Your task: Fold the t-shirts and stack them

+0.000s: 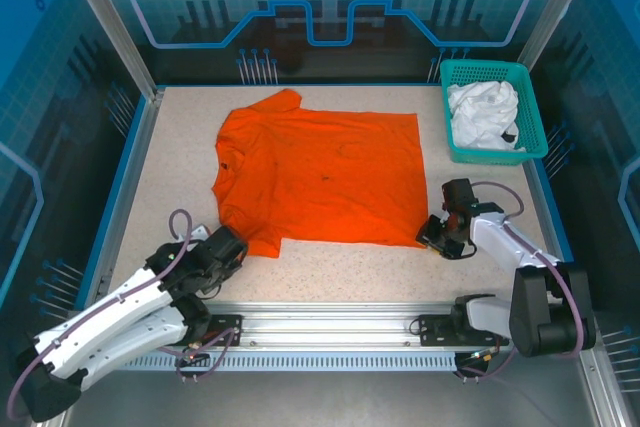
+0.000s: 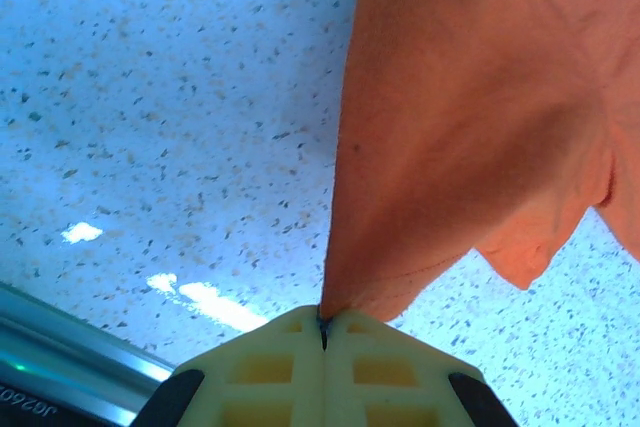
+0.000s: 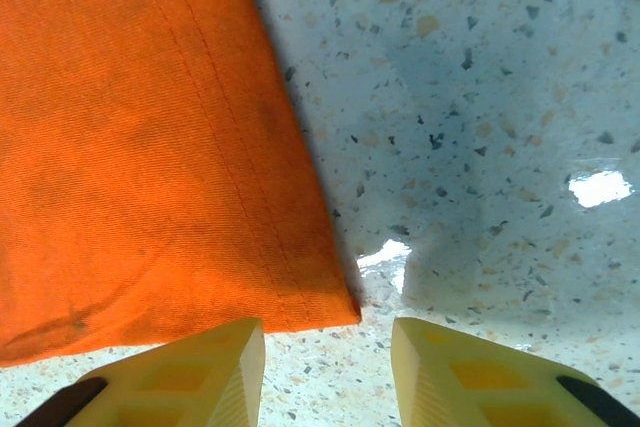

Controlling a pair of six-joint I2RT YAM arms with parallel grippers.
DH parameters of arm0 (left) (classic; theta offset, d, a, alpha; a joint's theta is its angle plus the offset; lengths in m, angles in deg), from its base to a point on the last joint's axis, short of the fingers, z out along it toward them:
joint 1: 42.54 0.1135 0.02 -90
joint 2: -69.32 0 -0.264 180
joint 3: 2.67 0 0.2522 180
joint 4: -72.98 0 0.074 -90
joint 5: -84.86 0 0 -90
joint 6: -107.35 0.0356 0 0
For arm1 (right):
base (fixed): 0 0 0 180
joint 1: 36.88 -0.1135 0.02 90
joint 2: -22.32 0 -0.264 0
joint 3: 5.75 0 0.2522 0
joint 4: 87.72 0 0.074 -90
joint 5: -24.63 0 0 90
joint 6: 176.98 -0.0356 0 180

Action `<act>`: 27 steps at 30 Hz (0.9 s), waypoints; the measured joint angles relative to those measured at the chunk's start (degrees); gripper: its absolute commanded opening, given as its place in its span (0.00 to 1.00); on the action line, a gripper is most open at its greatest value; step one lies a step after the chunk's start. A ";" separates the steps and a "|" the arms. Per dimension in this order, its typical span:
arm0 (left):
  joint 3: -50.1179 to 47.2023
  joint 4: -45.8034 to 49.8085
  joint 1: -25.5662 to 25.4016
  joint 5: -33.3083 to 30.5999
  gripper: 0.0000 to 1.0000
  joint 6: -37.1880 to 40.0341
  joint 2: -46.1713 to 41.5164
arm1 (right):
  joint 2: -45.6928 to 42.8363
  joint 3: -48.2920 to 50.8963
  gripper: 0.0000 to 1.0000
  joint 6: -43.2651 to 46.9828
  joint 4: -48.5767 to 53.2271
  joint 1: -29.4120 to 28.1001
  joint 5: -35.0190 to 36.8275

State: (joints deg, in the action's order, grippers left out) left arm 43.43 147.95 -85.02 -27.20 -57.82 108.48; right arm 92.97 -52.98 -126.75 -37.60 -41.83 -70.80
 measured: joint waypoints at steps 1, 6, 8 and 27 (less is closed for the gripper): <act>-0.31 0.46 0.00 0.44 0.00 -0.02 -0.42 | 0.33 0.00 0.34 -0.28 0.00 -0.26 0.44; -1.68 1.53 0.00 2.64 0.00 -0.15 -1.68 | 1.49 0.00 0.28 -0.98 -0.20 -1.66 1.70; -2.08 1.57 0.00 3.26 0.00 -0.17 -2.38 | 1.99 -0.02 0.17 -1.57 -0.63 -2.56 2.03; -8.94 -6.51 0.50 10.27 0.00 0.39 2.19 | -4.02 -1.79 0.00 -0.61 1.79 8.37 7.23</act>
State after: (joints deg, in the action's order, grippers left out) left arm 34.49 141.44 -84.51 -16.93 -57.43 110.66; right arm 88.95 -54.78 -127.36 -35.81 -33.46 -63.56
